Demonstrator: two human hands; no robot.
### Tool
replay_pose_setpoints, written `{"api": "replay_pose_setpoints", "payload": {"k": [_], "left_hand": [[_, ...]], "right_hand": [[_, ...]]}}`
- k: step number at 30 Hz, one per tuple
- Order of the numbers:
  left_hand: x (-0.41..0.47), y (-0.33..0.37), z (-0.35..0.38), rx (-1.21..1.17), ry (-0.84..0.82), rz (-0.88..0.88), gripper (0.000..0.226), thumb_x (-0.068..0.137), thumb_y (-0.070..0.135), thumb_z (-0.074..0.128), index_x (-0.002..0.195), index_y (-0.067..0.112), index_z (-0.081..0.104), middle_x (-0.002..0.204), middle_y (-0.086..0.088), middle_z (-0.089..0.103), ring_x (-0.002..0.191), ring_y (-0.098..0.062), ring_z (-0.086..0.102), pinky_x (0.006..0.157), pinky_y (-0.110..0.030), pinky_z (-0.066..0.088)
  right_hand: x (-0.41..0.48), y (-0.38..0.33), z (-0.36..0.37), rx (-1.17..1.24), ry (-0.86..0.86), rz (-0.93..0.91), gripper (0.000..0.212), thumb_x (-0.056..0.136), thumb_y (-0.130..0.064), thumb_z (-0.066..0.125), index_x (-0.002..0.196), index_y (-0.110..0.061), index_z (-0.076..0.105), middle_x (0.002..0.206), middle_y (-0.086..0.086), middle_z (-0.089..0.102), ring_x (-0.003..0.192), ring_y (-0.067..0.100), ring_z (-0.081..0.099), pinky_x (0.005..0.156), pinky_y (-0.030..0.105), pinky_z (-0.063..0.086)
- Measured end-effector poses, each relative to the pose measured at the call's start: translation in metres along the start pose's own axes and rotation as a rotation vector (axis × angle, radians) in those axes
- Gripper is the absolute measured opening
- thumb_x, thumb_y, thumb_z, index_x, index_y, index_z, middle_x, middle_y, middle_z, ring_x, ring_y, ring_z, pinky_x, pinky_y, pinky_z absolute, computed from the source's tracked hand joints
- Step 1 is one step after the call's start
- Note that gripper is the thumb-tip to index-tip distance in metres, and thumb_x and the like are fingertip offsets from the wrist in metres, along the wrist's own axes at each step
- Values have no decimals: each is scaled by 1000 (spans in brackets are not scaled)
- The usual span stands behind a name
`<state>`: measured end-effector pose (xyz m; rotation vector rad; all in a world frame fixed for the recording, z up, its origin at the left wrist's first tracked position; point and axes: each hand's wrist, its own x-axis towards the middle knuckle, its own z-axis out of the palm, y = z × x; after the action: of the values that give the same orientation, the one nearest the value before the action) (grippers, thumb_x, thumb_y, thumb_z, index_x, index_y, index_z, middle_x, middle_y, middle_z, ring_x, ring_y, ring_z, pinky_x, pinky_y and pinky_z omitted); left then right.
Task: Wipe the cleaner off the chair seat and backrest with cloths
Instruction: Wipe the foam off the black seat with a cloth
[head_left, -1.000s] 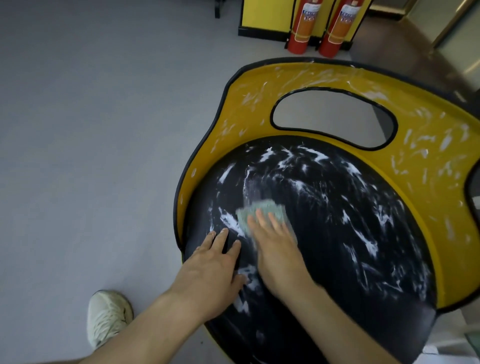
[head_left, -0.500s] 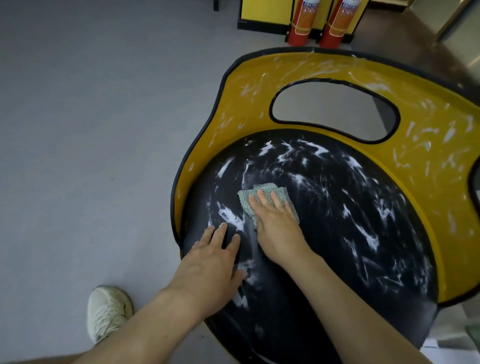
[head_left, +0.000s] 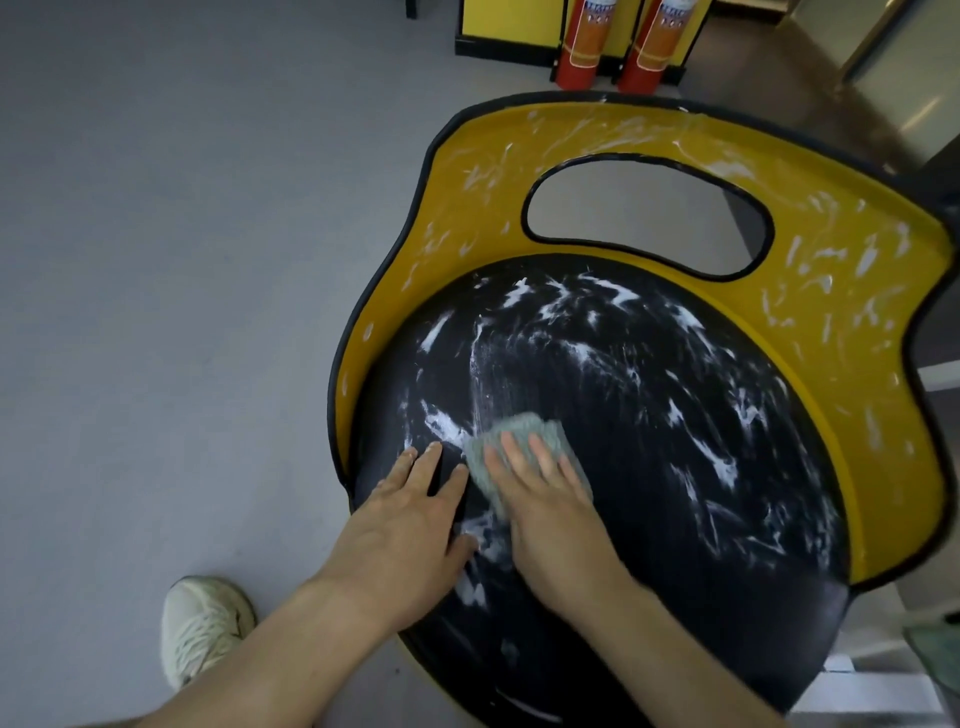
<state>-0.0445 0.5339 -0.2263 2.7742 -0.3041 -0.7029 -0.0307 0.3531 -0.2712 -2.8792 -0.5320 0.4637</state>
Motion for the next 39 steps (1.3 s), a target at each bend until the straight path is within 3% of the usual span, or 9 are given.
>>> {"api": "replay_pose_setpoints", "payload": {"k": [4, 8, 12, 14, 19, 23, 30, 34, 39], "left_hand": [[1, 2, -1, 19, -11, -14, 73, 104, 54, 38, 162, 28, 1, 169, -4, -10, 156, -25, -7, 124, -34, 4], [6, 0, -5, 7, -54, -15, 75, 103, 55, 40, 162, 29, 4, 169, -4, -9, 156, -25, -6, 125, -35, 6], [6, -3, -4, -35, -52, -13, 70, 104, 55, 36, 162, 31, 3, 169, -1, -11, 155, -22, -10, 124, -33, 3], [3, -5, -1, -13, -25, 2, 66, 106, 51, 31, 162, 30, 1, 168, -1, -14, 155, -21, -12, 122, -30, -2], [3, -7, 3, -46, -3, -4, 59, 109, 40, 28, 162, 31, 2, 168, 1, -13, 155, -20, -11, 120, -27, -4], [4, -4, 2, -35, 17, -12, 59, 109, 36, 30, 162, 29, 5, 169, -2, -8, 156, -22, -8, 122, -28, 0], [4, -7, 0, 2, 1, 15, 59, 109, 36, 31, 162, 27, 7, 169, -4, -4, 156, -23, -4, 124, -31, 2], [4, -8, 1, -26, 6, 11, 59, 109, 34, 31, 162, 28, 6, 169, -1, -7, 156, -22, -5, 124, -31, 3], [3, -9, 4, -45, 14, 6, 60, 109, 29, 31, 162, 29, 4, 169, 0, -9, 156, -21, -8, 123, -29, 0]], "right_hand": [[62, -5, -25, 17, 40, 76, 69, 106, -15, 34, 161, -28, -5, 168, -5, -13, 154, 20, -17, 125, 41, -9], [25, -23, -11, 81, 34, 114, 75, 103, -16, 42, 160, -23, -6, 166, -3, -15, 154, 21, -15, 126, 42, -3], [-60, -28, 32, 32, 30, 119, 70, 83, -26, 46, 152, -18, 41, 160, 2, 36, 146, 26, 36, 114, 43, 25], [-83, -29, 49, -25, 9, 126, 68, 81, -31, 45, 148, -18, 49, 155, 1, 44, 141, 27, 44, 109, 43, 30], [-55, -21, 40, -65, 24, 78, 81, 77, -19, 50, 155, -20, 30, 161, 1, 34, 149, 27, 31, 115, 44, 18], [16, -7, 5, -6, 21, 79, 67, 103, -18, 31, 160, -26, -5, 167, -5, -9, 155, 22, -10, 124, 40, -11], [57, -15, -17, 83, 1, 163, 62, 108, -25, 27, 161, -23, -7, 168, -1, -13, 154, 22, -16, 126, 44, -5], [-38, -24, 17, 4, 57, 107, 61, 103, -41, 23, 160, -18, 19, 167, 3, 17, 154, 25, 14, 123, 47, 22], [-90, -25, 44, -44, 57, 72, 61, 99, -49, 36, 151, -18, 44, 159, 1, 39, 146, 26, 37, 111, 45, 27]]}}
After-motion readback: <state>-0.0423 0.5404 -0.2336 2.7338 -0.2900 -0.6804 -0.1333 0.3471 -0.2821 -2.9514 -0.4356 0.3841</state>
